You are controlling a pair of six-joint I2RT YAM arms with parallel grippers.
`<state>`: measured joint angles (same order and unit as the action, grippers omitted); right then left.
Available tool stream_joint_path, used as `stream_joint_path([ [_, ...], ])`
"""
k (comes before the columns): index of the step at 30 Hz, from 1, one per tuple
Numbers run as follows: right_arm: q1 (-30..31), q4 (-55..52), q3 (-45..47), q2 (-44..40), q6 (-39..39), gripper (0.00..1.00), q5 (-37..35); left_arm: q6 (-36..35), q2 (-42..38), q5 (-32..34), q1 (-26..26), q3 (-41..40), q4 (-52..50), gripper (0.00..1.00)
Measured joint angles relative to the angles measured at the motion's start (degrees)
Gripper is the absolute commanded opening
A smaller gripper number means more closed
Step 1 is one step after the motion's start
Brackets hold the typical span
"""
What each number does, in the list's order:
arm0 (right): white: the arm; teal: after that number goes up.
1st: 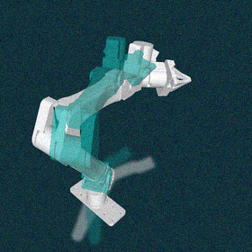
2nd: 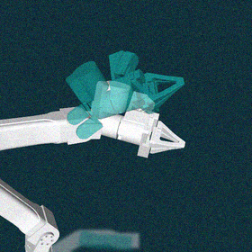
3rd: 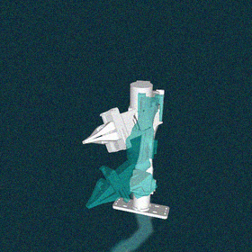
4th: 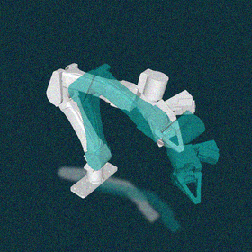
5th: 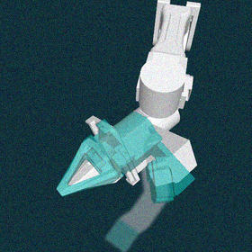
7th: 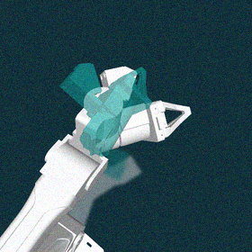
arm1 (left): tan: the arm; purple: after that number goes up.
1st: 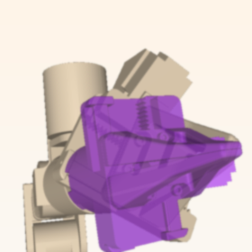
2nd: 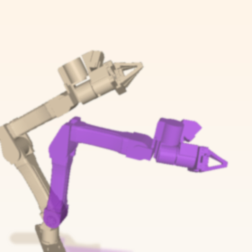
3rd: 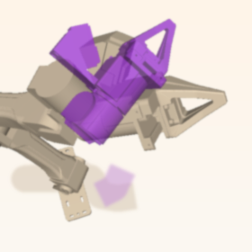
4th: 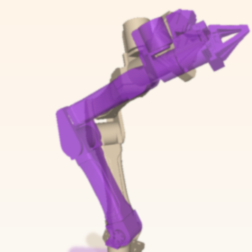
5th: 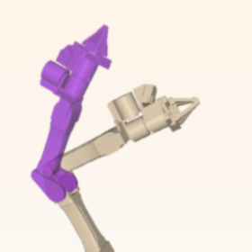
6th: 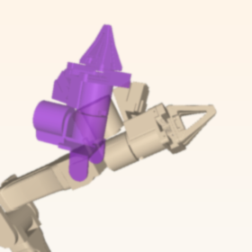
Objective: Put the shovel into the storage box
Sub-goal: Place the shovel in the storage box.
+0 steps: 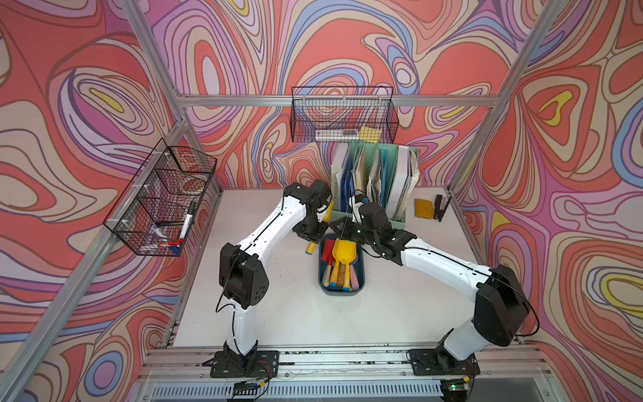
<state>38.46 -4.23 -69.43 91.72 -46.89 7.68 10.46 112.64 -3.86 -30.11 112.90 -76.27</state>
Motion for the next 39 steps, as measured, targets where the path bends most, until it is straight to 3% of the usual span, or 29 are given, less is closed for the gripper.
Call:
stream_joint_path([
  [25, 0.0, 0.46, -1.14, 3.15, -0.83, 0.23, -2.34, 1.84, 0.02, 0.17, -2.05, -0.15, -0.02, 0.0],
  [33, 0.0, 0.81, -2.4, 4.46, -0.83, 0.21, -2.43, 1.9, 0.02, 0.17, -3.41, -0.15, -0.04, 0.0],
  [39, -0.02, 0.81, -2.8, 5.62, -0.83, 0.13, -3.3, 2.05, 0.02, 1.05, -3.63, -0.24, -0.42, 0.0],
])
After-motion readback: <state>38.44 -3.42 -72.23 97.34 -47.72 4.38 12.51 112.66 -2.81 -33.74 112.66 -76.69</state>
